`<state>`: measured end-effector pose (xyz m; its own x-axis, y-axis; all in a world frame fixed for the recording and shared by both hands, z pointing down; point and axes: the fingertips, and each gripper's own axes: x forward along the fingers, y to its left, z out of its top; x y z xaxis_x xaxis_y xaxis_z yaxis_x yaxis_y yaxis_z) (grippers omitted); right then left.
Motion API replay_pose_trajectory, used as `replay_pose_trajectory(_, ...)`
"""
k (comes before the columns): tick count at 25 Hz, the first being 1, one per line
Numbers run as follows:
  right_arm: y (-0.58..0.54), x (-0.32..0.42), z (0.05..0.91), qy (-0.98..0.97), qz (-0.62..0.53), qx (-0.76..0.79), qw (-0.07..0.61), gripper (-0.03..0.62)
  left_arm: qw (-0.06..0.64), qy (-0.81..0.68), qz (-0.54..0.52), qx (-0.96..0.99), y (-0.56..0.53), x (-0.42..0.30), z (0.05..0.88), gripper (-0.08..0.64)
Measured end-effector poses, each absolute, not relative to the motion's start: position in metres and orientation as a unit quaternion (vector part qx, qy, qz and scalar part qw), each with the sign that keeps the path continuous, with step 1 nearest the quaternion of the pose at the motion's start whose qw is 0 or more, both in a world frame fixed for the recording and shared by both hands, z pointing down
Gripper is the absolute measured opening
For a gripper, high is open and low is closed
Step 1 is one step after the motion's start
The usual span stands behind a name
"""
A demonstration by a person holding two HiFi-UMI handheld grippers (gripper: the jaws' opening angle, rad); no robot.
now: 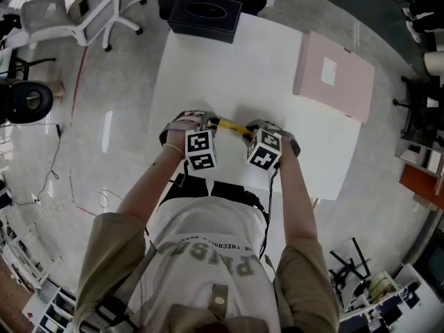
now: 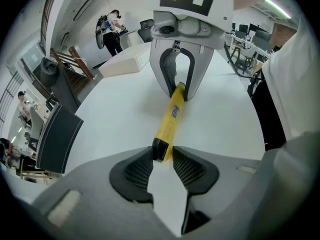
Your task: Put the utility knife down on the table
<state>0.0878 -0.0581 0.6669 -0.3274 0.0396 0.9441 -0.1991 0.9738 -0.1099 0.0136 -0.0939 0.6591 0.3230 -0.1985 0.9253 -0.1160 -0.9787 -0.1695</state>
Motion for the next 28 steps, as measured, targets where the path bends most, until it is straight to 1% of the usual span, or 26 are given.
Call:
replay_pose_trajectory(14, -0.062, 0.099, 0.666, -0.811, 0.080, 0.084, 0.573, 0.112, 0.007, 0.091, -0.569, -0.817, -0.094, 0.012, 0.660, 0.133)
replay_pose_trajectory(28, -0.072, 0.103, 0.666, -0.806, 0.030, 0.095, 0.584, 0.115, -0.059, 0.070, -0.569, -0.817, -0.096, 0.011, 0.665, 0.135)
